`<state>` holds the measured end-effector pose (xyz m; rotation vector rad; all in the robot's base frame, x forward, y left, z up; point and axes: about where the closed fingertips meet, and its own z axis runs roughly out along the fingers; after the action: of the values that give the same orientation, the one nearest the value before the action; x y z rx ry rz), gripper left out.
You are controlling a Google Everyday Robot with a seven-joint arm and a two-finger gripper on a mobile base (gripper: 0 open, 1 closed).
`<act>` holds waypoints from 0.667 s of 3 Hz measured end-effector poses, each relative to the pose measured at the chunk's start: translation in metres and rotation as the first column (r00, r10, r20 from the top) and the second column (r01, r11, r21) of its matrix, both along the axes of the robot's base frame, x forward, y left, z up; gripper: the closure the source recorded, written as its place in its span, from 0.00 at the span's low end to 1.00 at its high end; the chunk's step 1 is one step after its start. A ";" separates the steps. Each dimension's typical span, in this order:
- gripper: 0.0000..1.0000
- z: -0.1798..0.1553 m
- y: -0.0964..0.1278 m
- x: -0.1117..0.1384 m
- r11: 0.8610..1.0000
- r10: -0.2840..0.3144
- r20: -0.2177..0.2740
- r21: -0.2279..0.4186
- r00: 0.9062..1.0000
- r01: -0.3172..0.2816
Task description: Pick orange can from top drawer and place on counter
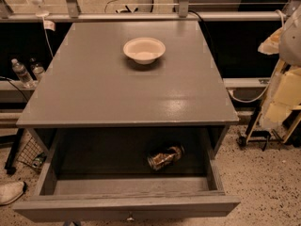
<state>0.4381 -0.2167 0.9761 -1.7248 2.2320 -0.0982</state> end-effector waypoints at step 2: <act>0.00 -0.015 0.005 -0.012 0.999 -0.015 0.008 0.047 1.000 0.014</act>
Offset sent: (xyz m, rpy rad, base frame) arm -0.0394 0.0129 -0.0541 0.1523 -0.0070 -0.0457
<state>0.4258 -0.2121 0.9607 -1.6814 2.2233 -0.0555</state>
